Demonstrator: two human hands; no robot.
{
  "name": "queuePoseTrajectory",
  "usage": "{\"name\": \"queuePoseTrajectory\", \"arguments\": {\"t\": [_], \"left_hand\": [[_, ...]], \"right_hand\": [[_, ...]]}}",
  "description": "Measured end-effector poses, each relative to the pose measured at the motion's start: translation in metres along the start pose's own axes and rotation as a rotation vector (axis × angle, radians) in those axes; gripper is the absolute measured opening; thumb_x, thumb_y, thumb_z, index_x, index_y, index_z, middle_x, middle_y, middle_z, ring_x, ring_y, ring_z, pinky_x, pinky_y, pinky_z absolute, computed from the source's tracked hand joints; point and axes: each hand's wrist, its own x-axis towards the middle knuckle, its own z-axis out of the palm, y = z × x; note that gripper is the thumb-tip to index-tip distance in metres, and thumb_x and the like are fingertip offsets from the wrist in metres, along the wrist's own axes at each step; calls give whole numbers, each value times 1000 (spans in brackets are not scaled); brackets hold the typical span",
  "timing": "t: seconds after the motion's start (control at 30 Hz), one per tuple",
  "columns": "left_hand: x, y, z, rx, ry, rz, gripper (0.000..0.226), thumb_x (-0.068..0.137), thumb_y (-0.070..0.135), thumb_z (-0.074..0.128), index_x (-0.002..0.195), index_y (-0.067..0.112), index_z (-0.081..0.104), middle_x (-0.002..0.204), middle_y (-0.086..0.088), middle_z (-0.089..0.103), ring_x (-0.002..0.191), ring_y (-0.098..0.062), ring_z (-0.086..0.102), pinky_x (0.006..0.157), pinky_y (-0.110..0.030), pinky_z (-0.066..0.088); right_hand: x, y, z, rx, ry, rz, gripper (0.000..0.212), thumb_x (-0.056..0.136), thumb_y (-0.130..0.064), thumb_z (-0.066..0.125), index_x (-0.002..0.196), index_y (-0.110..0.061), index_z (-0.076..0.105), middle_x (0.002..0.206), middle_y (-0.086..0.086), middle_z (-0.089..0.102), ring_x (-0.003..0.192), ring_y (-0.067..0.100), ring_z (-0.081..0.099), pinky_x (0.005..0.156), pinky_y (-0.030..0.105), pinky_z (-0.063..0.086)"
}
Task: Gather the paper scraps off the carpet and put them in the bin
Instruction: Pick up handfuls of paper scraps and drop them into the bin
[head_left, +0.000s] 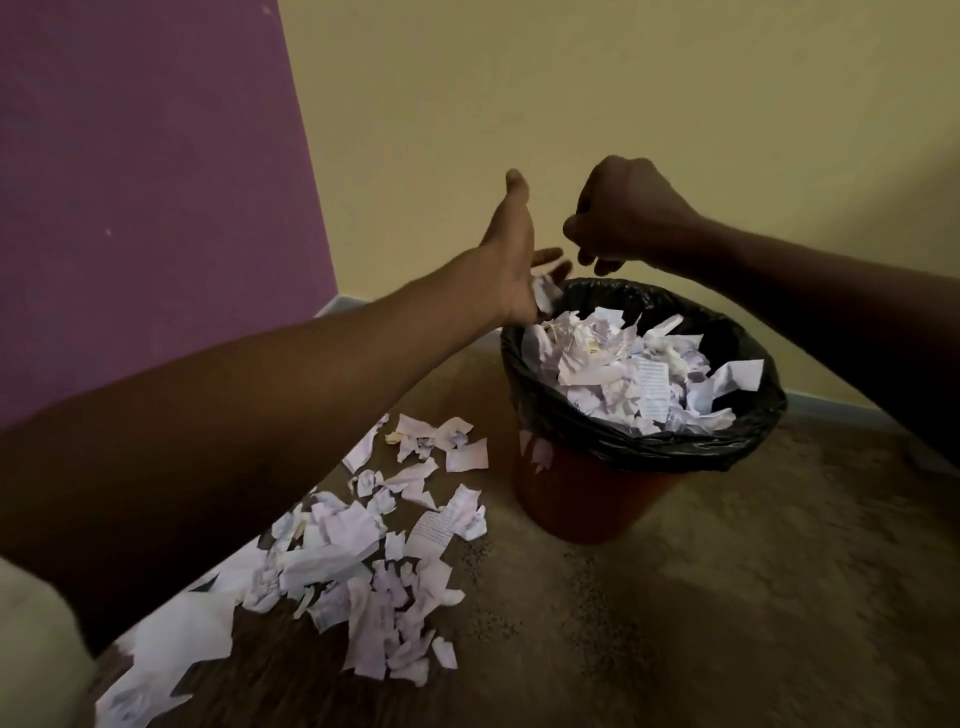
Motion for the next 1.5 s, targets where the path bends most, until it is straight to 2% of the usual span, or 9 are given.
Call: {"name": "queuePoseTrajectory", "arguments": {"t": [0.13,0.27,0.53,0.73,0.87,0.97,1.07,1.17,1.5], "left_hand": [[6,-7,0,77,-160,2,120,66,97,28,155,18,15,153,-23,29,122,-45,47,99,-57,41],[5,-7,-22,-21,-132,91,110,80,86,28,149,1,28,146,-28,41,135,-41,40,112,-50,35],[-3,-28,-113,114,244,218,58,101,56,30,123,11,58,104,-1,70,95,-20,66,77,-32,56],[-11,-86,-186,503,392,122,18,98,25,54,101,11,65,112,-12,70,85,-19,63,76,-34,55],[-17,-131,-243,1090,351,112,45,83,44,72,115,13,61,120,-12,65,98,-21,61,83,-38,52],[-25,-166,-274,1398,153,167,100,62,71,75,144,29,36,148,-7,42,127,-24,46,102,-39,41],[-22,-203,-301,1662,8,46,143,31,96,63,148,53,-7,164,-9,-6,148,-40,-8,115,-64,11],[-21,-231,-310,1846,-127,-135,153,19,97,57,137,56,-33,146,-5,-49,131,-42,-44,102,-75,-7],[-40,-294,-336,1933,-12,19,125,45,106,27,150,46,-6,160,-11,-21,148,-39,-3,110,-69,18]], "right_hand": [[2,16,8,-124,-82,83,15,82,-3,52,81,3,66,71,13,73,64,25,72,73,39,61],[0,20,20,-176,-72,46,16,78,-4,53,83,4,66,82,21,71,75,34,70,76,42,60],[-11,-21,63,-43,-107,-67,21,76,-9,57,82,9,68,76,23,70,74,37,70,70,46,60],[-48,-54,145,161,-185,-194,20,82,-11,58,75,3,73,70,15,72,58,22,70,63,37,60],[-83,-47,224,148,-315,-239,20,88,-21,61,94,-5,71,92,10,72,79,22,65,67,28,48],[-108,-25,273,93,-529,-221,56,84,-52,62,125,-14,57,123,13,62,113,29,58,88,33,47],[-130,2,299,-97,-737,-265,100,69,-80,58,147,-24,28,152,13,29,138,35,31,109,44,31],[-153,20,321,-124,-960,-188,129,55,-85,64,152,-35,-5,161,8,-16,145,45,-11,113,63,10],[-215,-2,363,-209,-817,-498,126,62,-87,54,148,-34,-22,159,16,-20,144,46,-12,110,72,4]]}}
